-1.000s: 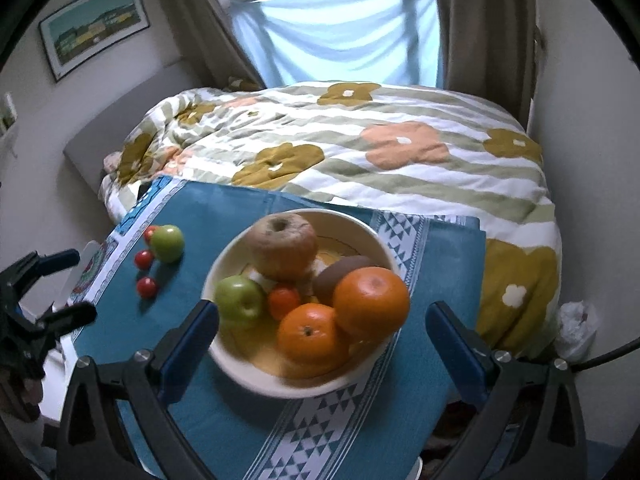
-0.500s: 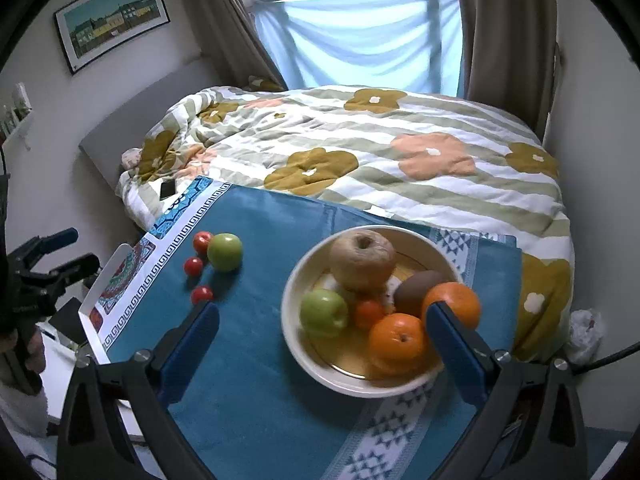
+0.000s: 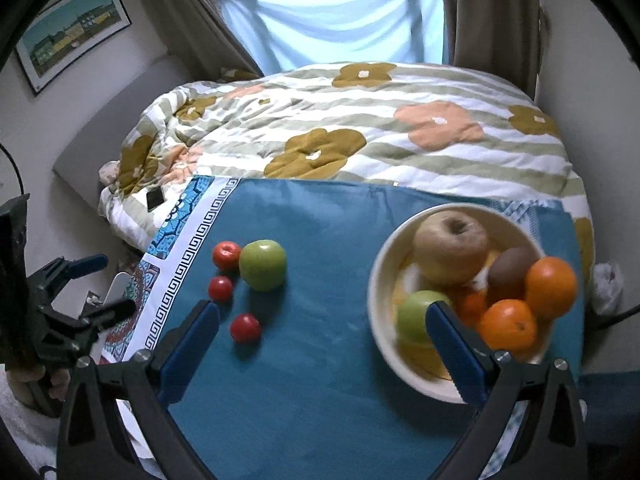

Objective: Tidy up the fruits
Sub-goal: 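Withdraw both tools from the bowl, then reach the left tool to a red tomato while the right tool reaches the green apple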

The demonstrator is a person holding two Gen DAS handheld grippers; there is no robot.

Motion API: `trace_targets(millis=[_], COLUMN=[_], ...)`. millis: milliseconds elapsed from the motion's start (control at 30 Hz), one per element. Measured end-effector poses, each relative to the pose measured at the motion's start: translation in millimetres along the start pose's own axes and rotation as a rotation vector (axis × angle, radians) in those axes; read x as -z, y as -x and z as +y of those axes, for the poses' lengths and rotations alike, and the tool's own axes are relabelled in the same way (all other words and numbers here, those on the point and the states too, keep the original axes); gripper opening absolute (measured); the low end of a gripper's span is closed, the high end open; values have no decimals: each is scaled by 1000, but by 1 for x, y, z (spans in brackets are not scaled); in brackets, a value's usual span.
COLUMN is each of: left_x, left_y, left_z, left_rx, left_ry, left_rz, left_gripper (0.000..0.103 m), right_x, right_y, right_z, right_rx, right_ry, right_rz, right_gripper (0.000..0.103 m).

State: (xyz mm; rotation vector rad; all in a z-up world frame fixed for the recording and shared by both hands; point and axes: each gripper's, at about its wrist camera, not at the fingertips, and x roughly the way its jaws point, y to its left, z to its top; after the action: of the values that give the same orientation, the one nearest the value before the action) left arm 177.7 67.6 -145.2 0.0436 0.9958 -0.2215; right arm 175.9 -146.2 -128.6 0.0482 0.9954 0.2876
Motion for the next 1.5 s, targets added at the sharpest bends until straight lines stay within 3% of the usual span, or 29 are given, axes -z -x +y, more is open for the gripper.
trace_targets(millis=[133,300,367,467,667,800,933,1067,1267,1333,1500], left_x=[0,0,1,3,3,1,0,0,5,7,8], left_y=[-24,-56,-65,-78,-97,-110,-113,-112,-108,-106,-105], left_z=[7,10,9,4,-3,-7,-9,-6,4,8,14], left_rx=[53,121,144,167,199,209,198,182,160,153,137], left_ry=[-41,-54,-59,-83,-106,-122,-144,-145,-128,-124,-113], left_rz=[16,38,44,55,62,91,84,89,95,98,99], left_gripper=[101,89,89,79,75,51,38,38,38,38,38], right_x=[2,4,5,6,9,8,6,4,0,-2,-6], right_y=[-22,-42,-46,-53,-64,-71,-77,-85,-98,-104,-115], right_z=[12,16,18,19,20,21,22,25,34,37,40], right_rx=[20,43,61,81,85,76,62,31,-13,-24,-50], right_ry=[-22,-52,-47,-42,-43,-46,-43,-38,-16,-8,-6], right_rz=[12,22,26,35,46,52,58,64,74,82,84], right_gripper=[103,103,103,103,103,103,103,102,94,87,84])
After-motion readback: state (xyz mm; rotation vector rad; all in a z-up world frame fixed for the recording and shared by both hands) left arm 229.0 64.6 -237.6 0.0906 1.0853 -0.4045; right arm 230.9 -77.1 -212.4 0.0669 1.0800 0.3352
